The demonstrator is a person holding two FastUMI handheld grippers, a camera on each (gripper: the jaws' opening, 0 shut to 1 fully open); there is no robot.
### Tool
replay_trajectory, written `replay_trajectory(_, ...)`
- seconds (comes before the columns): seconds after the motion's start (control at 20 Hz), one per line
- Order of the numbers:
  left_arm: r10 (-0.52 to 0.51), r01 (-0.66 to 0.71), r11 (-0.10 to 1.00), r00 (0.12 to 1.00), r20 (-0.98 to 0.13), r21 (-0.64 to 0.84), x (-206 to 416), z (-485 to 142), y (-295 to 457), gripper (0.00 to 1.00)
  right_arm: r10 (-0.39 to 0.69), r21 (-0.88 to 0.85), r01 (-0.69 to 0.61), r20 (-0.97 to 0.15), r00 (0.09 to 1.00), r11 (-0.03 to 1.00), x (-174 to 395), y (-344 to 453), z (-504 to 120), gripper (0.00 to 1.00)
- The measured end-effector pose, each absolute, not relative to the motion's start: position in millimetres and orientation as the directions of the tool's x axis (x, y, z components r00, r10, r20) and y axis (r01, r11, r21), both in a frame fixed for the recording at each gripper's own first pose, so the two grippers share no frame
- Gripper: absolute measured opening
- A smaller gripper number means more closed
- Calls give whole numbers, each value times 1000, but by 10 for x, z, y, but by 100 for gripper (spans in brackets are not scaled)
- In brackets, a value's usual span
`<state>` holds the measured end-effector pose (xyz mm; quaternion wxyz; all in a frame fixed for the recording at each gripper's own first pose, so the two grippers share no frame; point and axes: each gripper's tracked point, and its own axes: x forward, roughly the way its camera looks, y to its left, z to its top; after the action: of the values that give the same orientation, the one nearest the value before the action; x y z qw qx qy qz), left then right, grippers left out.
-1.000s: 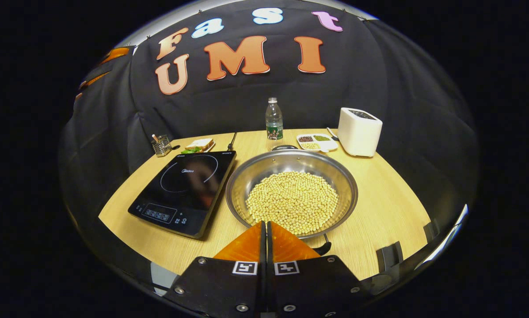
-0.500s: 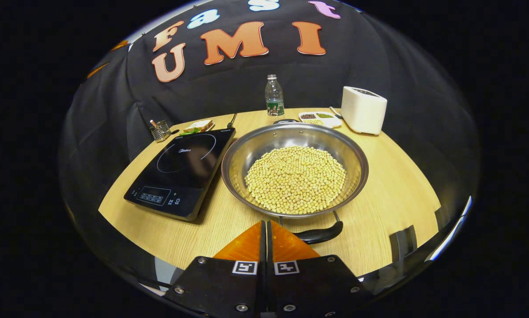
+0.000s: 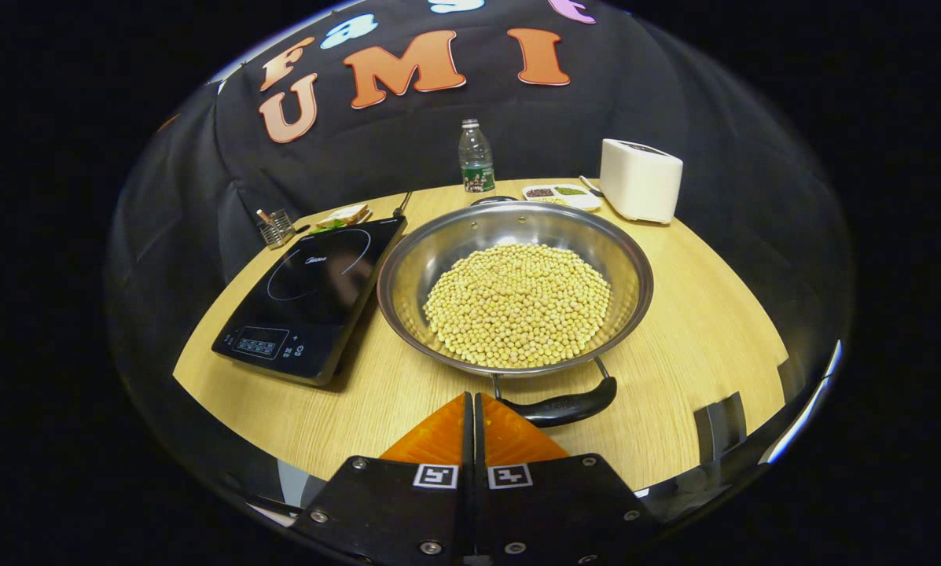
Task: First push the handle of the pot to place it horizontally, then grasp the pot with both hands and set it on the induction cooktop.
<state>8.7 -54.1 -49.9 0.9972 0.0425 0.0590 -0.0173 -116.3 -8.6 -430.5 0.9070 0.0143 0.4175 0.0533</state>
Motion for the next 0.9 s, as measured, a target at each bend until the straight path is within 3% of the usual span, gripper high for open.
replay_trajectory(0.9,-18,26,995,996,-88,92,153,-388,-604,97,5,23,20,-780,626,1000,-862,-774,-4377,0)
